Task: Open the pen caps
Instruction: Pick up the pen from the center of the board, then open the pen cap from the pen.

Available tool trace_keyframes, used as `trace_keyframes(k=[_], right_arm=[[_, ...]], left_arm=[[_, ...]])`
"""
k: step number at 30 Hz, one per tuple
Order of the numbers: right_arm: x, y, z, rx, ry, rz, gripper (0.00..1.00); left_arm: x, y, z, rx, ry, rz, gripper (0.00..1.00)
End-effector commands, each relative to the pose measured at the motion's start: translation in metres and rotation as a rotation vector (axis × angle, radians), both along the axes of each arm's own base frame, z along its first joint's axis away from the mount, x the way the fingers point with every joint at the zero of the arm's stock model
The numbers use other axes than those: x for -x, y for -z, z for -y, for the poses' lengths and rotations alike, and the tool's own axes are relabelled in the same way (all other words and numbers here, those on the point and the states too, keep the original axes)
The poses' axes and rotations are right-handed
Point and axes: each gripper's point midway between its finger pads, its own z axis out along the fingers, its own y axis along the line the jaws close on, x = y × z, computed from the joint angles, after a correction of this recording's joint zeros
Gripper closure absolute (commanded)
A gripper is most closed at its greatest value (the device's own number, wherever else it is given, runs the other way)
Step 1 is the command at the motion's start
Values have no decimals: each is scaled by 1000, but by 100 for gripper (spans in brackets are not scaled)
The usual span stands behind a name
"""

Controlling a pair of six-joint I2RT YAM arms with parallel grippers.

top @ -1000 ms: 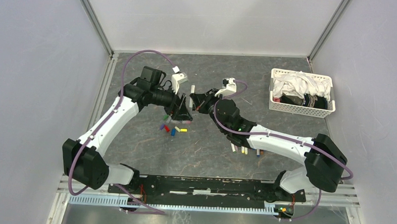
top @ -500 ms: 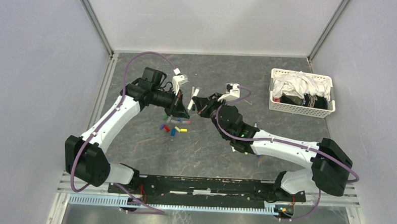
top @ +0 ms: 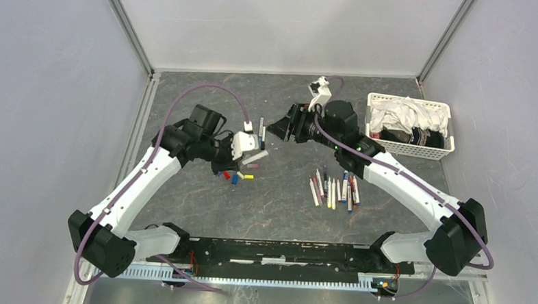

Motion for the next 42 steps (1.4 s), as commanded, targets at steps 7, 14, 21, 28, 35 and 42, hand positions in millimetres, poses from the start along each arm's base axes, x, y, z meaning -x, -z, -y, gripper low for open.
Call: trace_keyframes(k=[7,14,21,28,35,42], right_arm=[[56,37,-35,64,-463,-203,30],[81,60,-49,61,-582,-303,36],[114,78,-73,86,-704,-348,43],[117,97,-82,136,-715,-366,67],[116,115,-51,204,-650,-364,100],[124,152,25,334,-500,-378,100]], left_arm=[[18,26,-16,-260,233,151,98],[18,23,-9,-268,261,181,98],[15,24,-5,-280,271,200,98],[14,22,0,-283,295,217,98],[4,39,-17,-398,307,257,98],[-41,71,-50,-615,204,335,98]])
